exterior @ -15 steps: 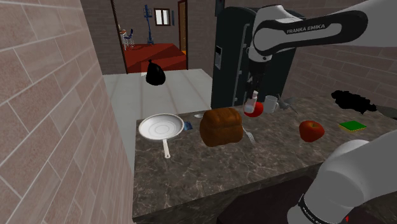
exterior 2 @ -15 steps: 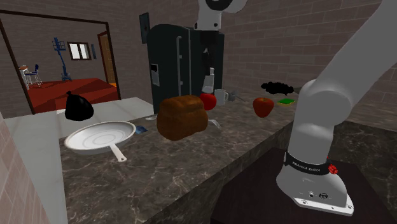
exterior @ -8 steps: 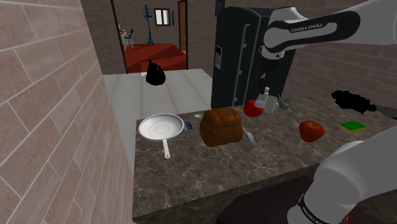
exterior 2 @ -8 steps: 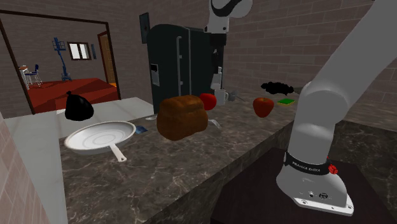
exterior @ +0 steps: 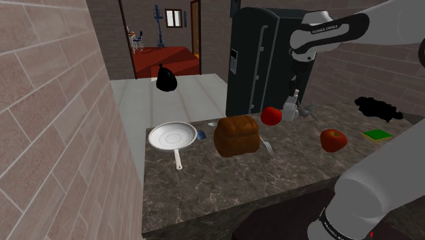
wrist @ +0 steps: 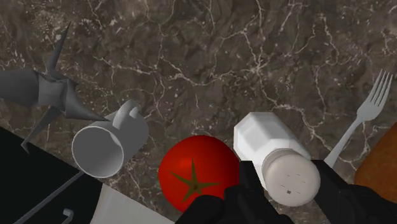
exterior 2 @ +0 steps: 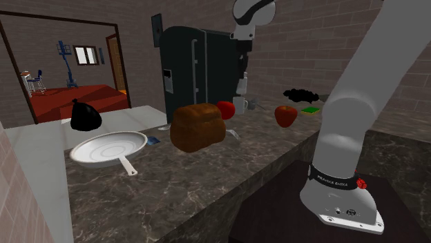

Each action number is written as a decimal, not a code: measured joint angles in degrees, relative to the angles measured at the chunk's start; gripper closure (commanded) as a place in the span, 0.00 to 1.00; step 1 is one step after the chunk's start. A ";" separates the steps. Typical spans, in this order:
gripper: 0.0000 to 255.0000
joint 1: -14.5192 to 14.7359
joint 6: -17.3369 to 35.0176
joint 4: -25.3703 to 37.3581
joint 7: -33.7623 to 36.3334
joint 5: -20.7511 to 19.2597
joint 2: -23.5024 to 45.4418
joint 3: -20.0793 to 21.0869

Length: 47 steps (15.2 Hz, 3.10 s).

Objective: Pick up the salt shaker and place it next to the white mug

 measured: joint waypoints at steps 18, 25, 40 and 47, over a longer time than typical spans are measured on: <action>1.00 -6.42 2.29 17.72 -21.61 10.43 20.71 -11.69; 1.00 -6.51 7.42 13.58 -21.90 11.16 21.87 -11.62; 1.00 -7.06 18.27 5.88 -23.57 13.83 25.64 -11.33; 1.00 -7.43 21.83 4.12 -24.51 15.41 27.78 -10.91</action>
